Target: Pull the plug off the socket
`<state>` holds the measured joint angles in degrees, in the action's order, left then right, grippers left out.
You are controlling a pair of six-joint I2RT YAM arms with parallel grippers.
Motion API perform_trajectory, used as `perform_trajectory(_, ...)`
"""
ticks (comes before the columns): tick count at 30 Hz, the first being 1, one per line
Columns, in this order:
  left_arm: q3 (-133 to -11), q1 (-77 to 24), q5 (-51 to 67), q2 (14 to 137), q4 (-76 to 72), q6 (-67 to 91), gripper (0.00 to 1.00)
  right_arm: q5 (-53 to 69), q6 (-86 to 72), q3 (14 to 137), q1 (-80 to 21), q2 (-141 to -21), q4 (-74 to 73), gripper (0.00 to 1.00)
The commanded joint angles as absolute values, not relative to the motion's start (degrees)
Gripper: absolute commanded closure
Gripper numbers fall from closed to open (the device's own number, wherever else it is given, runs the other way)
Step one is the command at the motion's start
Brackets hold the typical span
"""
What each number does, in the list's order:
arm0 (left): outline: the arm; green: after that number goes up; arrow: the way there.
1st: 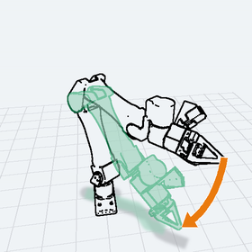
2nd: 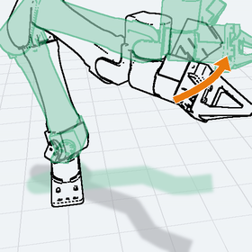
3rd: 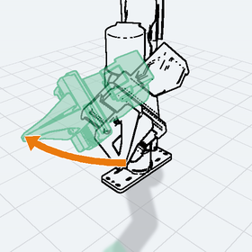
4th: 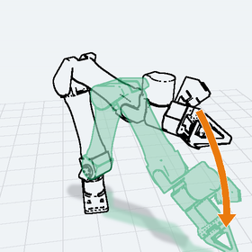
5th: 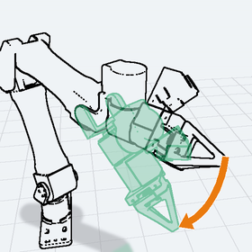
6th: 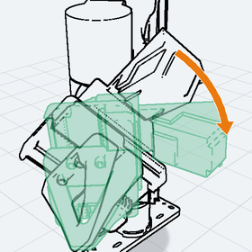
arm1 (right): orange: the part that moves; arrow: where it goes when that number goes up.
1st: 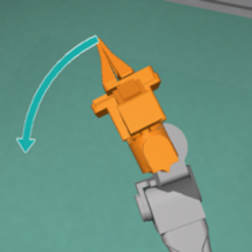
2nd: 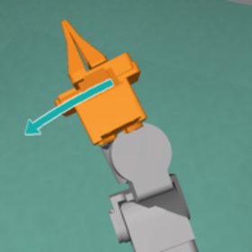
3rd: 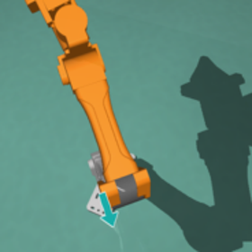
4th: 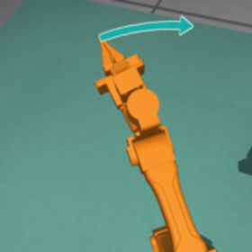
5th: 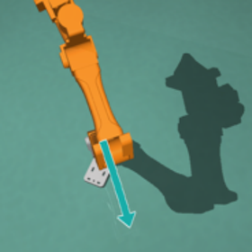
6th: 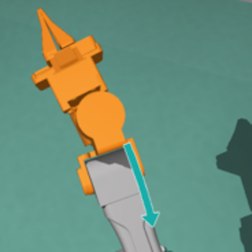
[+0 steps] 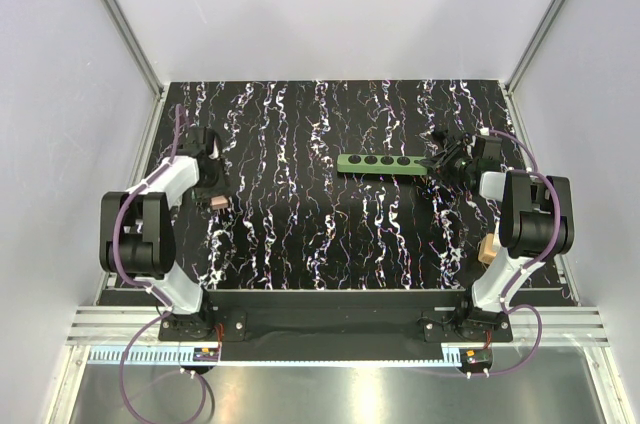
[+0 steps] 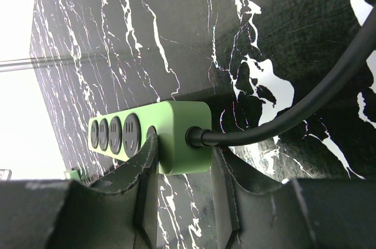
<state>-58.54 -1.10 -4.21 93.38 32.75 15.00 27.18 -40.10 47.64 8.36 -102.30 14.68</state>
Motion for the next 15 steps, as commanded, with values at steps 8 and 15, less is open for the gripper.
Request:
perform_trajectory(8, -56.78, -0.62, -3.69, 85.00, 27.95, 14.85, 0.24, 23.99, -34.72, 48.78, 8.61, -103.45, 12.48, 1.00)
perform_trajectory(15, -53.79, -4.92, -0.26, 75.77, 22.95, 13.10, 0.24, 23.65, -34.98, 48.17, 8.61, -103.18, 12.92, 1.00)
